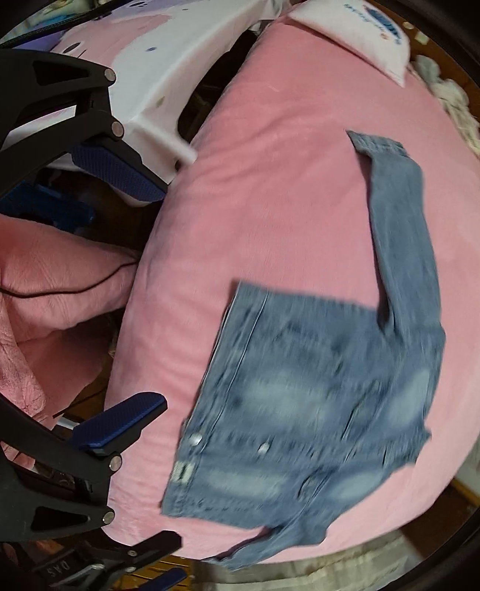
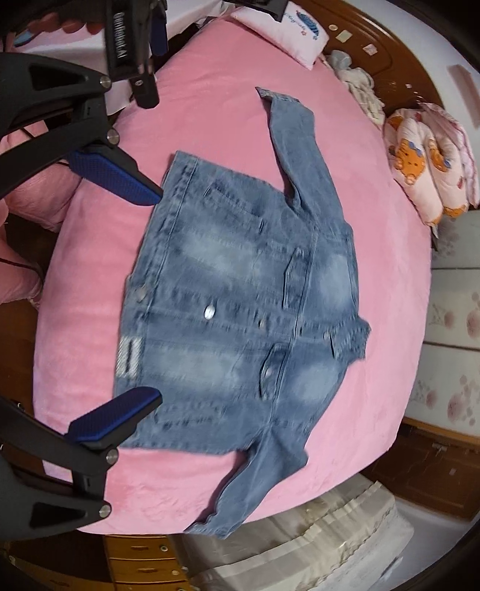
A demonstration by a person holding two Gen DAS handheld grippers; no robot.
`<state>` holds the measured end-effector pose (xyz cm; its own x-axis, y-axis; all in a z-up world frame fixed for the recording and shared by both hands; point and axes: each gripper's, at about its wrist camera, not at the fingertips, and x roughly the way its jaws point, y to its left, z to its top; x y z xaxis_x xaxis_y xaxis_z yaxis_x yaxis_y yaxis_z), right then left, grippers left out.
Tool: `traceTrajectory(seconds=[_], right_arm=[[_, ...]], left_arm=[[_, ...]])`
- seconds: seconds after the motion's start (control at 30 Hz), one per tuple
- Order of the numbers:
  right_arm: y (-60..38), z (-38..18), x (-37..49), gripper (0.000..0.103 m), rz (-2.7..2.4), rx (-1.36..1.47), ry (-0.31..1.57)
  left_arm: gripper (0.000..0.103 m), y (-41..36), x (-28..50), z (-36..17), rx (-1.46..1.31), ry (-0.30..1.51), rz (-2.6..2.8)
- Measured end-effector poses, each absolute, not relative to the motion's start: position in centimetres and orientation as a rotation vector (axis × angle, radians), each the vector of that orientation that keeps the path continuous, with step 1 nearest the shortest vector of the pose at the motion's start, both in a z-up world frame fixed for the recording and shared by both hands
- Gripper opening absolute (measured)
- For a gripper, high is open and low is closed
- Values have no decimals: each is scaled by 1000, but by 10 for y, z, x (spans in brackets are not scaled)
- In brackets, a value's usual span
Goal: Fold large clothes
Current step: 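Grasp the denim jacket's sleeve cuff with the left gripper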
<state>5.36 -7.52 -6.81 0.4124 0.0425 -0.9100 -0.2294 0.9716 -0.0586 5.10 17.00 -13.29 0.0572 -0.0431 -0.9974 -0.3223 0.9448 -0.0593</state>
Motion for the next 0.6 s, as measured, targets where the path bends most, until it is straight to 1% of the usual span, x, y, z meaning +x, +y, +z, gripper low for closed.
traceTrajectory(seconds=[0.17,0.33,0.43,0.6], right_arm=[[-13,-91,75,99,195,-243,1207],[52,-122,92,99,225,-323,1258],[87,-141,110,99,248,-314,1292],[141,-171,140,99,282,-368,1267]], left_arm=[[102,262,84,-164,-415,1540,296],[102,354,119,-213,-530,1576,397],[102,402,133,-240,-615,1569,478],[102,479,158,-293,-822,1505,520]])
